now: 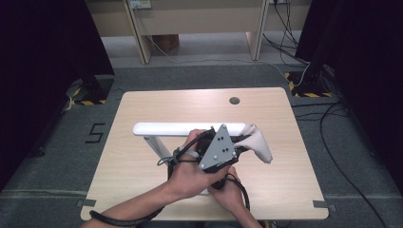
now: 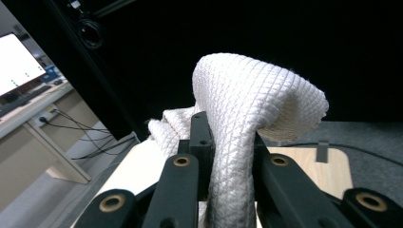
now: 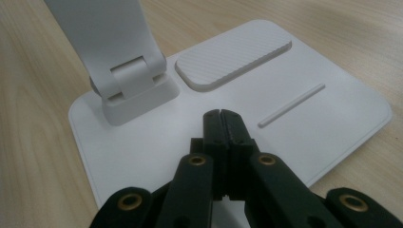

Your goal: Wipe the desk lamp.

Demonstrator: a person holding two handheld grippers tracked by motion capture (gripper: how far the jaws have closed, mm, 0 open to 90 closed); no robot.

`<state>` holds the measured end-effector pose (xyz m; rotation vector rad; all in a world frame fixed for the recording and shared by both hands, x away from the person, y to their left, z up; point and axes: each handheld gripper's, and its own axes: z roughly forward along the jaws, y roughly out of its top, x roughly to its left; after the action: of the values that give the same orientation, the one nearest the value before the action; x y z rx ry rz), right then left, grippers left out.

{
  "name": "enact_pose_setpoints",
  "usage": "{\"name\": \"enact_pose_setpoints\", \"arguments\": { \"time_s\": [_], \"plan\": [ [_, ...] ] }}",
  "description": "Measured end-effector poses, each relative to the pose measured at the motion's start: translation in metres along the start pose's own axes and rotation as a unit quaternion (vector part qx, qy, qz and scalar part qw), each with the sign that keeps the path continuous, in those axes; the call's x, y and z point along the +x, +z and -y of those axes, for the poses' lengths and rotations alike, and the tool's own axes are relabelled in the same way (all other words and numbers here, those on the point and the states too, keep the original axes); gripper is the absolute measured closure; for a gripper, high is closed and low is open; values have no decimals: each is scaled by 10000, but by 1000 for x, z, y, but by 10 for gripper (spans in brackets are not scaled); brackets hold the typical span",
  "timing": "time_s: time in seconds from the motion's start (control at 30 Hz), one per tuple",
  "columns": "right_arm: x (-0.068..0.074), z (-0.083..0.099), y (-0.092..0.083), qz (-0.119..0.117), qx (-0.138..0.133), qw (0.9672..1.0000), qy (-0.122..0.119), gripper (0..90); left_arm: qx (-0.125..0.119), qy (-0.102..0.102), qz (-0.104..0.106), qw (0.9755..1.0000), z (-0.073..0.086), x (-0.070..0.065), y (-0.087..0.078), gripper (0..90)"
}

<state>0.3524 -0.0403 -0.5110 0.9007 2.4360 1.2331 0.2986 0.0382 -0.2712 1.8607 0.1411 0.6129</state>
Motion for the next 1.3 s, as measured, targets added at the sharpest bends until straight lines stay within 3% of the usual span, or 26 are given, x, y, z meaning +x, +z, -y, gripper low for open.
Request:
{"name": "enact_pose_setpoints", "arguments": {
  "time_s": [0.57,0.9,1.13,1.17,1.3],
  "plan": [
    [1,1,0,2,-6,10000,13,900,-66,25,-193,9998,14,-6,-3,815],
    [1,1,0,6,-9,10000,4,900,-96,58,-193,9998,21,-11,-18,815],
    [0,1,0,9,-23,10000,-16,899,-82,-50,-306,9995,43,-5,-58,814],
    [0,1,0,9,-25,10000,-15,899,-82,-50,-306,9995,43,-5,-58,814],
    [1,1,0,5,-7,10000,20,899,-109,-339,-471,9983,67,0,-96,814]
  ]
}}
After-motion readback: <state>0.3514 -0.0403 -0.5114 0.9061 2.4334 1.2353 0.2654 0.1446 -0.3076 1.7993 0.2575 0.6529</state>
